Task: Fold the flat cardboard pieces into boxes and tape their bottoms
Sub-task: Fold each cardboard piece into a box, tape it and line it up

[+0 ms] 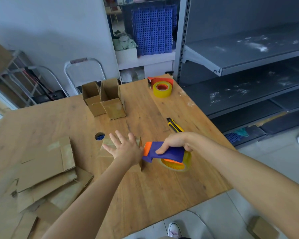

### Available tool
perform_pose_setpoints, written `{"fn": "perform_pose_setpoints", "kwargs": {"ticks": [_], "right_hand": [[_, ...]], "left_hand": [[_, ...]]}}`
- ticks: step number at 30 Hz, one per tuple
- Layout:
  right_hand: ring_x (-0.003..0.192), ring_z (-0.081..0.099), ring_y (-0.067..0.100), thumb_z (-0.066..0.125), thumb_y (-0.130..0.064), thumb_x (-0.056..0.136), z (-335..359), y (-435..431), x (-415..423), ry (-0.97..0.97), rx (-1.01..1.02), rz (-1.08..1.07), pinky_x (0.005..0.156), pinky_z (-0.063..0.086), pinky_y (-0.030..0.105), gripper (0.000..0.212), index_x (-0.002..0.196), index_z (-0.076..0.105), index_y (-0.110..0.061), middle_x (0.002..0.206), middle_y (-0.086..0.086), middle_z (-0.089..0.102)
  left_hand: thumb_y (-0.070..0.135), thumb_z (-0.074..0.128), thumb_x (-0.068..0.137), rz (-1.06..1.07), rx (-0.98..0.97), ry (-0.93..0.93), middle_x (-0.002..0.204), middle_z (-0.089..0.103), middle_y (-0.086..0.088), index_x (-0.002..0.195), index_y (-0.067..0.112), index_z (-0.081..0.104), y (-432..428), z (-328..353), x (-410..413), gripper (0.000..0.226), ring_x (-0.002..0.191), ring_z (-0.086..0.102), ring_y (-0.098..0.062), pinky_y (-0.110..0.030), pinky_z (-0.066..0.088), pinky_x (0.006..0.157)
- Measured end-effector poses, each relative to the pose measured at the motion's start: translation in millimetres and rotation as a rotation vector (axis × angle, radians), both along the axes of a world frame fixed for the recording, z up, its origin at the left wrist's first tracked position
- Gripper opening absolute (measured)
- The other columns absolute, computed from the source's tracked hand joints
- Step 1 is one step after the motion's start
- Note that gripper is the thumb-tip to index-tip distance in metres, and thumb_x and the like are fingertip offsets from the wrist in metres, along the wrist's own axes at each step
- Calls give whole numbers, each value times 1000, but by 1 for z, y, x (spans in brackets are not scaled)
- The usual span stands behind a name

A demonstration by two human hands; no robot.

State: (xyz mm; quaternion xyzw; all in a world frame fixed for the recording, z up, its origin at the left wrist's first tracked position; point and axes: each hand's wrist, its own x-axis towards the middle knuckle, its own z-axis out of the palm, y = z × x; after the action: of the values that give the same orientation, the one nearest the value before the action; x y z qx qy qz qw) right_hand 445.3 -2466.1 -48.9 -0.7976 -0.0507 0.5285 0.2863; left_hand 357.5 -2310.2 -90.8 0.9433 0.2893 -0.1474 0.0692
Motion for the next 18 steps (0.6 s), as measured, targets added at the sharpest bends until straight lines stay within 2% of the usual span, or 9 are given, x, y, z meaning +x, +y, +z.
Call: {"fn": "perform_pose_setpoints", "kwargs": {"ticks": [5,10,18], "right_hand": [[67,61,20,77,-27,80,6,6,-1,-48,-9,27,59,48,25,22,88,62,-12,80,6,67],[71,61,22,76,-27,80,5,6,-2,-33,-9,8,64,49,28,22,88,62,-12,83,7,67],[70,62,20,77,-25,79,-4,-4,-6,30,22,-130,63,50,29,22,87,63,-10,81,8,67]], "left_hand": [[48,39,96,15,4,8,159,-10,-20,147,24,19,-1,1,1,60,142,-17,-47,-73,-3,107],[49,39,96,14,4,-3,159,-10,-20,146,23,19,-2,1,0,60,143,-17,-46,-73,-3,107],[51,41,95,-1,-16,17,159,-12,-19,148,24,18,-3,5,1,64,143,-18,-45,-72,-5,106]]}}
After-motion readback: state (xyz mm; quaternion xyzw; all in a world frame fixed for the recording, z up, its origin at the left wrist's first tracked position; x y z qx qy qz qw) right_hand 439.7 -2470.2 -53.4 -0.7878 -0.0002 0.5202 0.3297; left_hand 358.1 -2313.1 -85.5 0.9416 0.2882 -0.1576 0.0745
